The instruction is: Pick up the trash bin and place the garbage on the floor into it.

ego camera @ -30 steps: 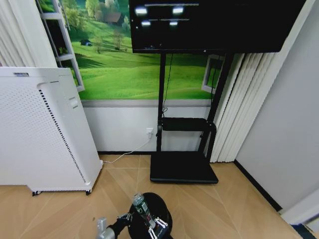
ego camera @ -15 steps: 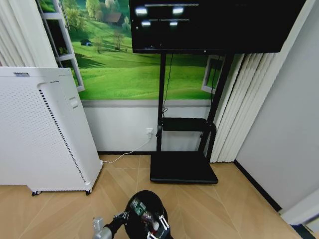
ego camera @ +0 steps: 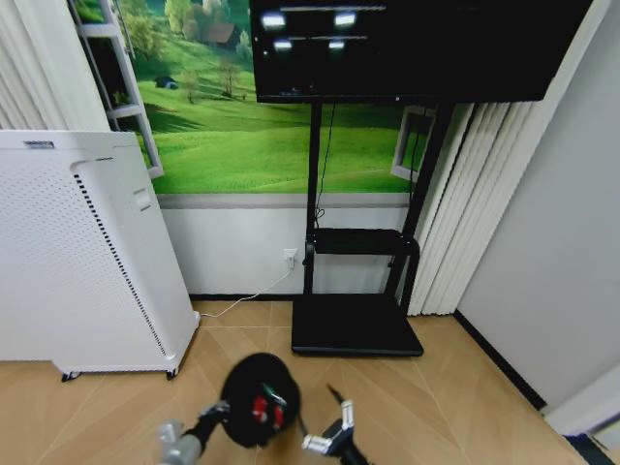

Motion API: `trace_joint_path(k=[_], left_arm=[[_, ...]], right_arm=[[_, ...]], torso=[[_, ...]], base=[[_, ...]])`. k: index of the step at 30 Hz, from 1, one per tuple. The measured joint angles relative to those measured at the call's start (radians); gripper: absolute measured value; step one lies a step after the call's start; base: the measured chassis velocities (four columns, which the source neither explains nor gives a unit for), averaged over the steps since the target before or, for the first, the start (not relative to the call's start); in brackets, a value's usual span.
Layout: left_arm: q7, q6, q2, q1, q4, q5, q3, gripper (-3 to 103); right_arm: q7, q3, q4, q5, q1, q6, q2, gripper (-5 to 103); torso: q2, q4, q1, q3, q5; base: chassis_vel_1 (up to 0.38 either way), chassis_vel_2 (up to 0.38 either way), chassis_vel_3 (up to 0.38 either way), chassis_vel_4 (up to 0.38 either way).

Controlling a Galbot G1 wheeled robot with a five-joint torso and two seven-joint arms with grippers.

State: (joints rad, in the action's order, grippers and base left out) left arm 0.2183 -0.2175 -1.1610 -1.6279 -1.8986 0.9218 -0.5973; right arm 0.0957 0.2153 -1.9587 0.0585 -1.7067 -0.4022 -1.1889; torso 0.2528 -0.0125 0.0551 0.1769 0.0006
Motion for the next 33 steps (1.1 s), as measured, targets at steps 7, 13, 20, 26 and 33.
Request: trace_joint_path(k=[7,13,20,26,33], left_arm=[[0.235,-0.076,-0.026,-0.105,-0.134,0.114,-0.137,3],[0.234,-0.148,-0.041,-0.208,-0.202,0.133,-0.221,3],[0.115,-0.17,-0.08,-0.346,-0.196,0.085,-0.357,3],[0.052,-0.155,-0.095,-0.4,-0.182,0.048,-0.421,3],[0.033,-0.141,-0.125,-0.419,-0.165,0.002,-0.411,3]], right_arm=[[0.054,0.097,-0.003,-0.071,0.037,0.054,-0.025,100],[0.086,0.251,-0.007,-0.098,0.027,0.081,-0.089,100],[0.099,0.332,0.03,-0.123,0.05,0.116,-0.11,100],[0.114,0.349,0.046,-0.148,0.065,0.12,-0.116,100],[0.113,0.35,0.057,-0.159,0.069,0.104,-0.113,100]], torso=[[0.0,0.0005,0.0,0.0,-0.0005],[0.0,-0.0005,0.0,0.0,-0.0006],[0.0,0.0005,0.0,0.0,-0.0005],[0.0,0.0001,0.0,0.0,-0.0004],[0.0,0.0002,0.0,0.0,-0.0005]], base=[[0.0,0.0,0.0,0.0],[0.0,0.0,0.0,0.0],[0.0,0.0,0.0,0.0],[0.0,0.0,0.0,0.0],[0.073,0.086,-0.068,-0.072]])
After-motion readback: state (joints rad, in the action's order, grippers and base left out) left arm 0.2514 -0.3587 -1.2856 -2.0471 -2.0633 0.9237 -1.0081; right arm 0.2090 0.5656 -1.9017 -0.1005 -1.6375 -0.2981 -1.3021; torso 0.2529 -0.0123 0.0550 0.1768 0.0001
